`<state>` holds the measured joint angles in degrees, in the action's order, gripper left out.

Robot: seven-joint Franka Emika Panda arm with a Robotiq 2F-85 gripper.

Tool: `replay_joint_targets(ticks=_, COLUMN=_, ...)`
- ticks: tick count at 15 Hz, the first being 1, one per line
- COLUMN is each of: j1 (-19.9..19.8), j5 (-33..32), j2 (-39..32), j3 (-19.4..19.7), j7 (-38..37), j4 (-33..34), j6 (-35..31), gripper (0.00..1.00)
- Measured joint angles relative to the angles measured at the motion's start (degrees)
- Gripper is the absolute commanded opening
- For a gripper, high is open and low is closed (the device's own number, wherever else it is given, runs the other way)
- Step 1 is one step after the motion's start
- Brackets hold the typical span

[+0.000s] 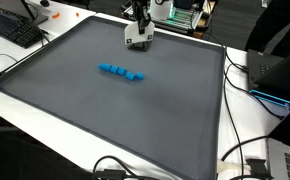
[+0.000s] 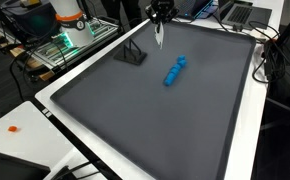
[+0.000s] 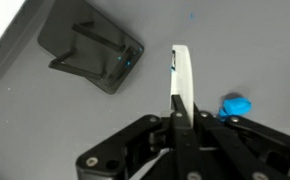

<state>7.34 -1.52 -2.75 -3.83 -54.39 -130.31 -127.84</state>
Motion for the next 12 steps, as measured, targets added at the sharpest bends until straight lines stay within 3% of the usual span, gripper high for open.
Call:
replay_joint_targets(ticks=3, j1=0.0, j5=0.6, j2=0.0, j3=0.0, j7=-0.1, j4=0.0, j6=0.0, gripper=0.01)
replay_joint_targets(ticks=6, j1=-0.6, j5=5.2, j2=0.2, j3=0.1, j7=-1.7, j4=-0.7, j6=-0.7, gripper=0.01)
replay_joint_targets(ticks=12, j1=-2.5, j5=12.2, j2=3.5, j3=0.7, j7=-3.6, j4=-7.3, j6=-8.4, gripper=0.01)
